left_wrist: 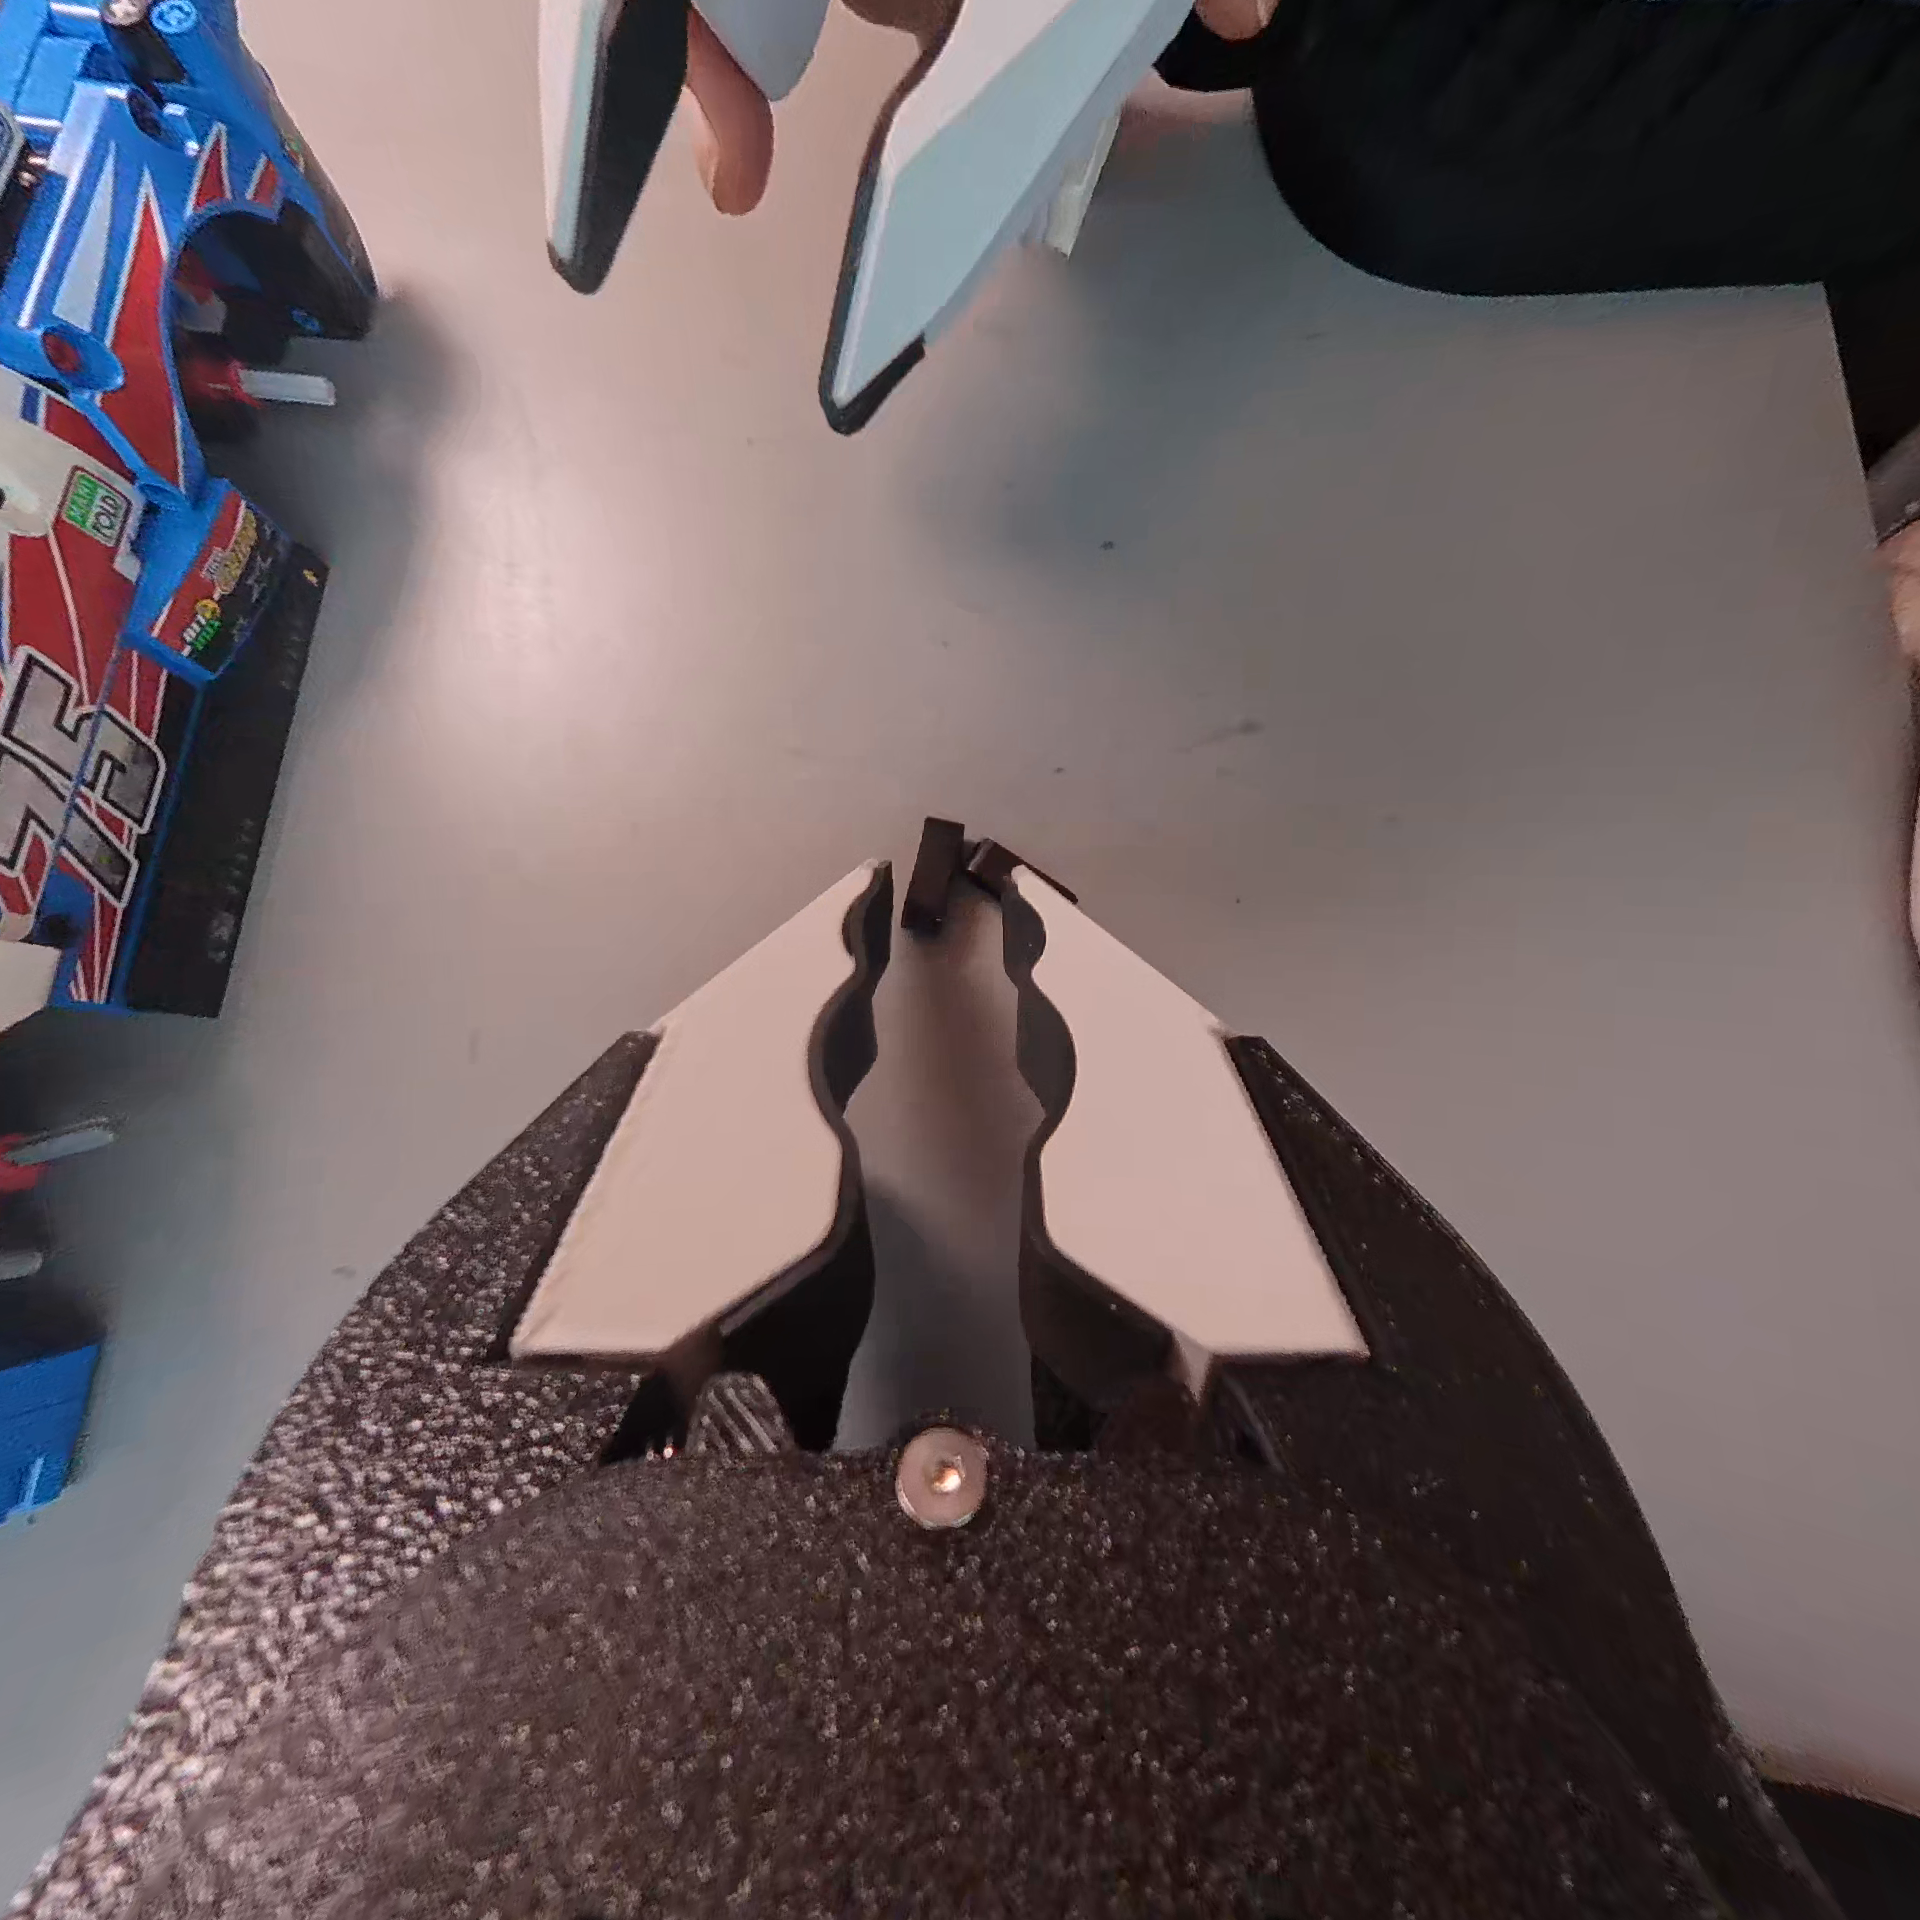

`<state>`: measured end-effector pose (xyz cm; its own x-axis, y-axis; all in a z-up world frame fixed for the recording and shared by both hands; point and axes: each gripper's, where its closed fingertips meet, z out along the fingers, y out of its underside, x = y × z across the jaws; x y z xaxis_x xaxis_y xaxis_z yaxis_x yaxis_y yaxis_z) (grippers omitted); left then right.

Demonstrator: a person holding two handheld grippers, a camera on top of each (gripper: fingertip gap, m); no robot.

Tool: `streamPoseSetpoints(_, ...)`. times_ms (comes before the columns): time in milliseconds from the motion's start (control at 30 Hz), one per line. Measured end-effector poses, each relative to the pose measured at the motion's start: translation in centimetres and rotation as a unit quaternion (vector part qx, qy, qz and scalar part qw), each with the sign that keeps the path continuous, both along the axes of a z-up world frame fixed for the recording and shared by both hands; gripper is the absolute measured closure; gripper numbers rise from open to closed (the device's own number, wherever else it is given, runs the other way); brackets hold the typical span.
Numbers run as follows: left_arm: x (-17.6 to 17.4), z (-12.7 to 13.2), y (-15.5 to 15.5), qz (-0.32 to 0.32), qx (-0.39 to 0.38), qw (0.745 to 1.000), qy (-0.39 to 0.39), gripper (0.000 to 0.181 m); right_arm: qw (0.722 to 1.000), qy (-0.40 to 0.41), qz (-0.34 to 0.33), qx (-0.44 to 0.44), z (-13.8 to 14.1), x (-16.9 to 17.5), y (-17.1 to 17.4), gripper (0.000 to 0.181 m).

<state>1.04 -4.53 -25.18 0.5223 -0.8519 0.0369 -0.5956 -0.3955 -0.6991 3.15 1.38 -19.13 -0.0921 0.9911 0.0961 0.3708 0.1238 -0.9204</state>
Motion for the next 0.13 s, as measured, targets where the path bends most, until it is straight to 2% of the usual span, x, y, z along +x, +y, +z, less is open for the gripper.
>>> streamPoseSetpoints(33,0.20,-0.02,-0.02,-0.002,-0.003,1.000,-0.003,0.164,1.000,-0.003,0.001,0.002,-0.12,0.02,-0.03,0.148)
streamPoseSetpoints(133,0.73,-0.06,-0.23,-0.002,-0.009,1.000,-0.009,0.174,1.000,-0.007,0.003,0.003,-0.34,0.02,-0.06,0.148)
